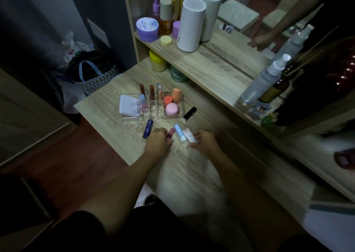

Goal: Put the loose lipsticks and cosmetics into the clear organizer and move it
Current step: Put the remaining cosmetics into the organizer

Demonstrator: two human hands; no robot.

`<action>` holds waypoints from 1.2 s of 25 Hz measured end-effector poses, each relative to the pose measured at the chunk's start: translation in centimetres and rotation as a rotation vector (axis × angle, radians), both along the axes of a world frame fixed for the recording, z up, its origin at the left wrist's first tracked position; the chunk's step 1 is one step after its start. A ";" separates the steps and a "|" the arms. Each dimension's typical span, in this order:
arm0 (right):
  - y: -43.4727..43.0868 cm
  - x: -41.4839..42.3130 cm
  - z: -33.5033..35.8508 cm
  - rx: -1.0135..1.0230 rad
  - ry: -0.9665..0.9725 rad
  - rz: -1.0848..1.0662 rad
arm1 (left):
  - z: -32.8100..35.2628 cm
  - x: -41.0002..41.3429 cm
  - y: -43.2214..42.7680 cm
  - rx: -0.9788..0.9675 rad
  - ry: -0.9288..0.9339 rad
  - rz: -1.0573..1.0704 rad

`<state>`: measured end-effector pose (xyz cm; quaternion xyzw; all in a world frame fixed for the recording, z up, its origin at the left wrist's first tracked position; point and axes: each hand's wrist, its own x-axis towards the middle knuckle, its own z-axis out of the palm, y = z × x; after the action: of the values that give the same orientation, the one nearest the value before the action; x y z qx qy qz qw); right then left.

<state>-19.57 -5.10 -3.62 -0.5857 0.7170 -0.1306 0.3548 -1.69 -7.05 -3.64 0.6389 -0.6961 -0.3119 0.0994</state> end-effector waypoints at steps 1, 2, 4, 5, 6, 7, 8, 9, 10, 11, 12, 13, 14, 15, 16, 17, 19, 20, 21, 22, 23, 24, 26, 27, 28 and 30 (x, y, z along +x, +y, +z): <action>0.2 0.0 -0.1 0.013 -0.025 -0.028 | -0.2 0.0 -0.1 0.003 0.012 0.013; 0.3 -0.1 -0.1 0.021 -0.042 -0.043 | -0.3 0.0 -0.1 0.014 0.030 0.033; 0.6 -0.3 -0.1 0.023 -0.054 -0.056 | -0.3 0.3 0.0 0.038 0.073 0.092; 0.8 -0.4 0.1 0.013 -0.069 -0.079 | -0.3 0.5 0.1 0.044 0.113 0.124; 0.8 -0.4 0.3 -0.008 -0.111 -0.119 | -0.1 0.7 0.2 0.043 0.170 0.159; 0.6 -0.3 0.8 -0.037 -0.180 -0.154 | 0.4 1.1 0.2 0.033 0.237 0.200; 0.3 0.0 1.4 -0.060 -0.269 -0.176 | 1.0 1.4 0.1 0.027 0.317 0.238; 0.1 0.3 2.0 -0.078 -0.358 -0.181 | 1.7 1.5 0.0 0.028 0.413 0.261; -0.4 0.8 2.7 -0.096 -0.439 -0.166 | 2.6 1.8 -0.3 0.029 0.505 0.277; -0.9 1.2 3.3 -0.108 -0.507 -0.145 | 3.3 2.1 -0.7 0.030 0.582 0.282; -1.3 1.7 3.9 -0.117 -0.573 -0.133 | 4.2 2.3 -1.1 0.015 0.621 0.285; -1.9 2.3 4.5 -0.126 -0.626 -0.127 | 5.1 2.8 -1.6 -0.027 0.628 0.288; -2.6 3.0 5.1 -0.138 -0.660 -0.119 | 6.1 3.5 -2.2 -0.092 0.605 0.292; -3.3 3.8 5.4 -0.145 -0.685 -0.112 | 7.0 4.2 -2.8 -0.163 0.573 0.298; -4.1 4.5 5.6 -0.141 -0.706 -0.113 | 7.7 5.0 -3.4 -0.224 0.541 0.303; -4.8 5.2 5.8 -0.125 -0.734 -0.129 | 8.3 5.7 -3.9 -0.269 0.520 0.306; -5.9 6.1 6.1 -0.130 -0.753 -0.167 | 8.8 6.6 -4.6 -0.321 0.491 0.284; -6.4 6.5 6.1 -0.161 -0.752 -0.162 | 9.0 6.9 -4.9 -0.346 0.460 0.252; -6.9 6.7 6.0 -0.211 -0.728 -0.138 | 9.1 7.1 -5.2 -0.377 0.418 0.208; -7.2 6.9 6.0 -0.270 -0.675 -0.112 | 9.1 7.2 -5.5 -0.411 0.366 0.156; -7.7 7.0 5.8 -0.317 -0.626 -0.108 | 9.0 7.4 -5.9 -0.448 0.311 0.102; -8.0 7.1 5.5 -0.343 -0.596 -0.126 | 9.0 7.5 -6.3 -0.477 0.260 0.052; -8.4 7.3 4.9 -0.342 -0.580 -0.171 | 8.6 7.6 -6.9 -0.497 0.164 -0.027; -8.5 7.4 4.6 -0.349 -0.574 -0.182 | 8.4 7.6 -7.1 -0.502 0.102 -0.052; -8.7 7.5 4.1 -0.358 -0.561 -0.187 | 8.1 7.6 -7.4 -0.513 0.036 -0.064; -8.9 7.6 3.5 -0.385 -0.545 -0.188 | 7.5 7.5 -7.8 -0.541 -0.040 -0.058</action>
<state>-11.93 -13.98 -0.13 -0.5170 0.6089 -0.4470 0.4028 5.81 -14.89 3.89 0.5751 -0.7739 -0.1046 0.2435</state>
